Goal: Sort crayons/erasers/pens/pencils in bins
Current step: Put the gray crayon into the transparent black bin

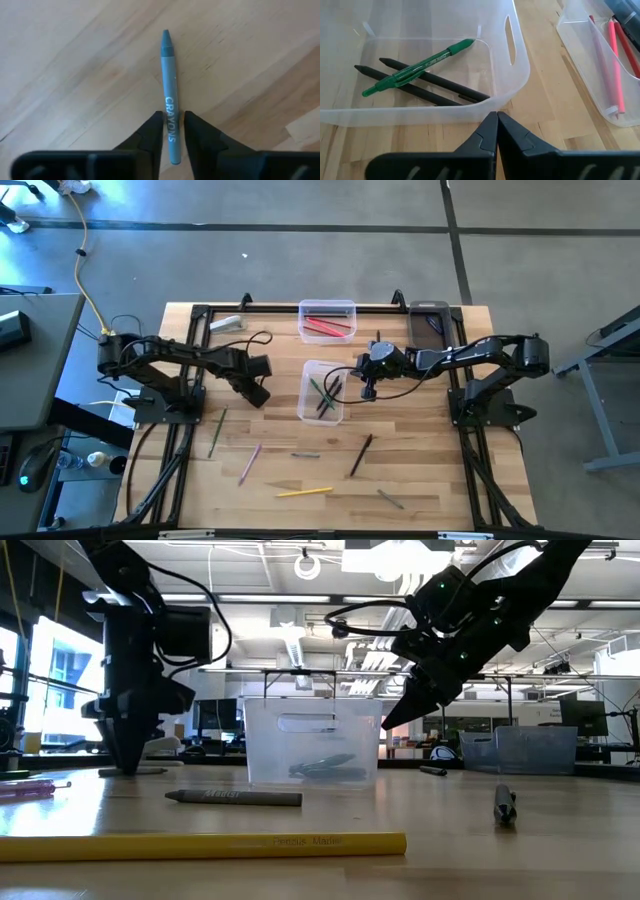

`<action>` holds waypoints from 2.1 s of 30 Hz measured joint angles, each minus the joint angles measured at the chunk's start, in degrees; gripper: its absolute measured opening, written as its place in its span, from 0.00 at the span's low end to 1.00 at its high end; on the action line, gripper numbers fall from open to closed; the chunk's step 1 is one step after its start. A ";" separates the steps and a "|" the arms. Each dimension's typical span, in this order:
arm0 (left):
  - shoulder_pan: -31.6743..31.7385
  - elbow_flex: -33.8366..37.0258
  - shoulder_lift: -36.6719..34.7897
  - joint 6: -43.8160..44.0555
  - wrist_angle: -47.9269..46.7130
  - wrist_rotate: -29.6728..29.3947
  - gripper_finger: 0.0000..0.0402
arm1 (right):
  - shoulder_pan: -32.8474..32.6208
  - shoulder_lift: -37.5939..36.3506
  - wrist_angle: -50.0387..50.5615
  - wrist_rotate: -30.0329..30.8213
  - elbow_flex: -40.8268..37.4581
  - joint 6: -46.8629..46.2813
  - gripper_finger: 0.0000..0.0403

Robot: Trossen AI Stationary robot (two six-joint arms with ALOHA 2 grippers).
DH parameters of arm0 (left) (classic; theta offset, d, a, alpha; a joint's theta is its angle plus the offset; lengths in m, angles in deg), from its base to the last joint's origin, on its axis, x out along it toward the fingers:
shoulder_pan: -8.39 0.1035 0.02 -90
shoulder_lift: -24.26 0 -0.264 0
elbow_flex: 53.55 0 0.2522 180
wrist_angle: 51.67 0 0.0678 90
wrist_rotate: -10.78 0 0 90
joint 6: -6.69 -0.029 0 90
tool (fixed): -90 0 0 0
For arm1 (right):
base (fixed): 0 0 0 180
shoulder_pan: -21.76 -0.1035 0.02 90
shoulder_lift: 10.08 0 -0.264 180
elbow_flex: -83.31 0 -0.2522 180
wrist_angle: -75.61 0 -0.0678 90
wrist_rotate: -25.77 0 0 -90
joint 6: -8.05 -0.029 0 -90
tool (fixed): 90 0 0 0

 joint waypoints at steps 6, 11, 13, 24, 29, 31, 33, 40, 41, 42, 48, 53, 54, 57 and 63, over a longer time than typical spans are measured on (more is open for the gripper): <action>-1.50 0.07 -0.04 -2.71 0.64 -0.55 0.06 | -0.28 0.00 0.17 -0.01 0.00 0.00 0.00; -3.00 0.40 -2.29 -4.74 1.18 -2.05 0.02 | -1.23 -0.05 0.32 -0.01 0.00 0.27 0.00; -3.29 0.57 -3.79 -4.82 1.11 -2.04 0.02 | -1.60 -0.57 0.39 -0.03 0.00 0.47 0.00; -3.30 0.44 -13.96 -5.98 1.82 -3.27 0.02 | -1.98 -5.11 1.80 -1.77 0.02 -0.03 0.00; -3.40 0.39 -18.98 -8.99 6.41 -3.50 0.02 | -1.76 -4.22 -5.67 -5.29 -1.83 1.28 0.00; -3.67 0.33 -20.48 -10.26 9.94 -3.48 0.02 | -1.40 -4.09 -12.84 -8.26 -4.43 0.72 0.00; -3.81 0.33 -21.73 -11.49 14.05 -3.41 0.02 | -0.89 -4.09 -19.67 -11.21 -6.63 -1.37 0.00; -4.98 0.28 -22.29 -15.82 31.75 -1.83 0.02 | -0.25 -4.09 -33.31 -15.62 -8.59 -7.54 0.00; -5.08 0.28 -21.90 -16.46 35.06 -1.10 0.02 | -0.25 -4.09 -34.68 -16.49 -8.61 -8.32 0.00; -5.20 0.26 -21.43 -16.83 37.92 -0.39 0.02 | -0.25 -4.09 -36.20 -17.45 -8.60 -9.47 0.00; -5.64 0.26 -16.13 -17.50 53.87 0.65 0.02 | -0.36 -4.09 -38.85 -21.22 -5.97 -16.01 0.00; -5.66 0.26 -9.85 -15.63 65.79 6.46 0.02 | -0.34 -4.09 -38.83 -21.79 -2.99 -20.26 0.08; -5.67 0.26 -8.83 -14.77 67.64 7.13 0.02 | -0.34 -4.09 -38.67 -22.14 -2.54 -21.35 0.10; -5.82 0.26 -6.41 -13.01 72.54 8.09 0.02 | -0.44 -4.09 -37.84 -22.28 -1.69 -22.09 0.21; -6.10 0.26 -3.64 -9.08 77.44 10.27 0.02 | -1.63 -4.07 -37.93 -19.02 0.23 -21.36 0.40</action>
